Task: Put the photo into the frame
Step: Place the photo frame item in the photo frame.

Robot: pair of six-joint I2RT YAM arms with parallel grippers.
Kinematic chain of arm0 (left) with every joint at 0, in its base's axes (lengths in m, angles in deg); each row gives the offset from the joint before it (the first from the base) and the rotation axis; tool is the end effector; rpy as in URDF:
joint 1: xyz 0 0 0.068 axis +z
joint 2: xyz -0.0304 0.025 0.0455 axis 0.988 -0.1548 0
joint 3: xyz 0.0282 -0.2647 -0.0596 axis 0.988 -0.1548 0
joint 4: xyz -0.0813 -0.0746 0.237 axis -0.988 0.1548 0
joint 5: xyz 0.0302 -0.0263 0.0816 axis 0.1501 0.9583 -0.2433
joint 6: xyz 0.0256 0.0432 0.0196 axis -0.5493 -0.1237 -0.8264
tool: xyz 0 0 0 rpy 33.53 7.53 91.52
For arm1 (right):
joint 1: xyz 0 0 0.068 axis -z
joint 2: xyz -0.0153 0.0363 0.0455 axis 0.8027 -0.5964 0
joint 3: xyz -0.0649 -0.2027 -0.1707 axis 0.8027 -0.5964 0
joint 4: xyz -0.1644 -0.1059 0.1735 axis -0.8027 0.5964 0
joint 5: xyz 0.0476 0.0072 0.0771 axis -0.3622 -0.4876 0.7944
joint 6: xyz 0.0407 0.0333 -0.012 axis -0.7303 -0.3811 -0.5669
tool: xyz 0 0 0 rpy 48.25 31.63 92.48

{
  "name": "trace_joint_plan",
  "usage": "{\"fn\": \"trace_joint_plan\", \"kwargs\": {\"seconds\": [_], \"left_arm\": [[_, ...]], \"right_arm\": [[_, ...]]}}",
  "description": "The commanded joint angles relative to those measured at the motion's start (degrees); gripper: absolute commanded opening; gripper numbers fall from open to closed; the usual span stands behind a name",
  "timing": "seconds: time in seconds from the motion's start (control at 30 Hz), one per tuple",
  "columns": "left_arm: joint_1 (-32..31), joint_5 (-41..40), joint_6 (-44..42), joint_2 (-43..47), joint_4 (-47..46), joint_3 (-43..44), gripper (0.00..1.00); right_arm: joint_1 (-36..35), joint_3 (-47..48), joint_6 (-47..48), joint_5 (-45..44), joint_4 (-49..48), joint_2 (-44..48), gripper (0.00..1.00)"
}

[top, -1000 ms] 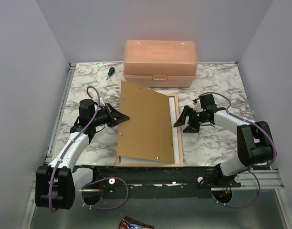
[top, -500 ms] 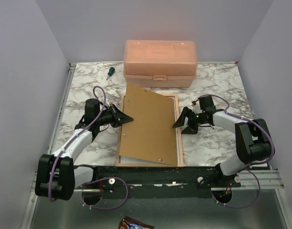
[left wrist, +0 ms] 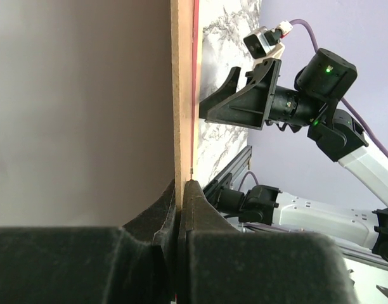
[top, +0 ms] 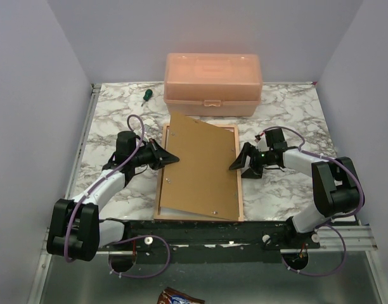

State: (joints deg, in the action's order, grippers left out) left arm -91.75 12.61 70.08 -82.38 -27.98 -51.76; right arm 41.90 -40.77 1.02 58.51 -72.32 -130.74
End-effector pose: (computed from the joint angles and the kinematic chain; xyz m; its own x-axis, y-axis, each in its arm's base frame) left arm 0.2342 -0.0693 0.2073 -0.8766 -0.4534 -0.1612 -0.0349 0.3940 -0.9184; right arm 0.2672 0.0764 0.1428 -0.9617 0.2585 -0.0910 0.1197 0.6949 0.7091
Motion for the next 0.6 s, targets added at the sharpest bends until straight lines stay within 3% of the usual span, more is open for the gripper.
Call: {"fn": "trace_joint_plan", "kwargs": {"seconds": [0.0, 0.57], "left_arm": [[-1.03, -3.64, -1.03, 0.02, -2.72, -0.95, 0.0], [1.31, -3.32, -1.42, 4.26, -3.67, -0.9, 0.0]], "right_arm": [[0.33, -1.0, -0.65, 2.34, -1.79, -0.69, 0.79], [0.32, -1.01, 0.0, 1.11, -0.9, -0.07, 0.78]]}}
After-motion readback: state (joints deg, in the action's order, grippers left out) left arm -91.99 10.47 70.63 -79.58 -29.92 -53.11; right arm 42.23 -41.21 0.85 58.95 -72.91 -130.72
